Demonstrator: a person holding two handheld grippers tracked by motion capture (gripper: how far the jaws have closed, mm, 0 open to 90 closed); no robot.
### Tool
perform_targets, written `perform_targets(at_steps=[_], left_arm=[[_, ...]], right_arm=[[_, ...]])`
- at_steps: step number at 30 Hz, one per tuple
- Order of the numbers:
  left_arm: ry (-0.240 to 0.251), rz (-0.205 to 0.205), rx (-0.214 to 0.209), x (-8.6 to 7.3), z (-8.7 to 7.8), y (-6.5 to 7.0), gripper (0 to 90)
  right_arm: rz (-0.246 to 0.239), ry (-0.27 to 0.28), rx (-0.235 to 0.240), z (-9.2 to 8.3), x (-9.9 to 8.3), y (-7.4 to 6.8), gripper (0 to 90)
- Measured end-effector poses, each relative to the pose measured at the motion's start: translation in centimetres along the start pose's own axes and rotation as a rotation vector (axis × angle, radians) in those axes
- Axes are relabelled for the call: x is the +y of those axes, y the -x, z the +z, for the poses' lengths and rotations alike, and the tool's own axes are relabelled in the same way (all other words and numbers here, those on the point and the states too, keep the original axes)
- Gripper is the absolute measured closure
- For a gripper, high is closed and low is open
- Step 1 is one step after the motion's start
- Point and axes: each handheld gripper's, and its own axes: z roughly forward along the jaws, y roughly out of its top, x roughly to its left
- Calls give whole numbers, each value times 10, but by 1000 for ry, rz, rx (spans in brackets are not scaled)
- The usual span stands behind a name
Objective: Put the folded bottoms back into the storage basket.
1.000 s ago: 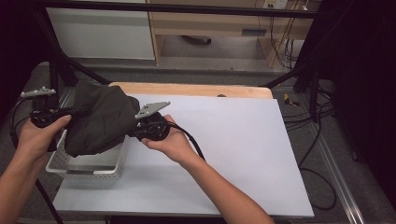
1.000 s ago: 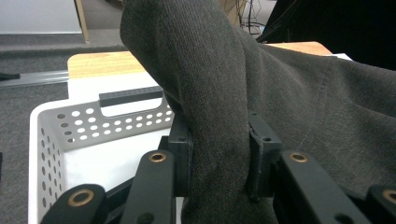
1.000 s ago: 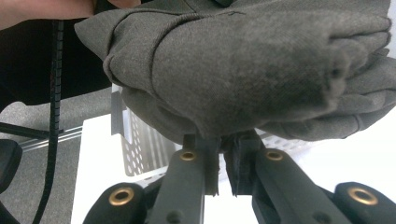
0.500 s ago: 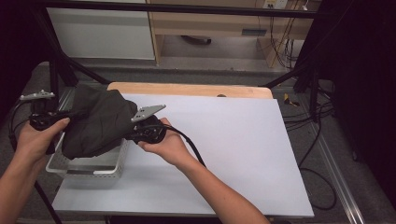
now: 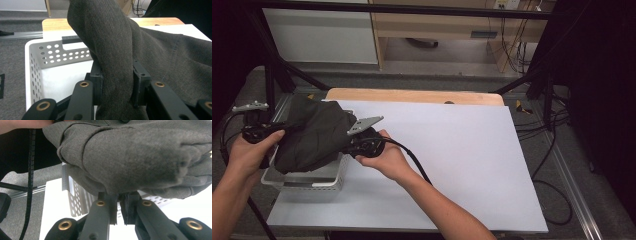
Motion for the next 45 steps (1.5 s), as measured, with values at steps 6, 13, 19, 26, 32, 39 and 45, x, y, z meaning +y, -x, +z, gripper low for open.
perform_targets(at_steps=[6, 13, 19, 26, 32, 39, 45], left_arm=[[1, -3, 5, -1, -1, -2, 683], [-1, -3, 6, -2, -2, -3, 683], [-1, -4, 12, -3, -2, -4, 683], [0, -5, 19, -3, -4, -6, 682], [0, -7, 24, -3, -6, -8, 680], [-4, 6, 39, -2, -4, -11, 680], [-12, 24, 50, -1, -1, -13, 680]], right_arm=[[4, -1, 6, 3, 0, 0, 848], [5, 2, 6, 5, 0, -2, 848], [6, 6, 8, 6, -1, -2, 848], [10, 14, 13, 10, -1, -3, 847], [10, 18, 13, 13, -1, -5, 846], [4, 25, 9, 19, -4, -7, 846], [4, 15, 6, 25, -5, -7, 844]])
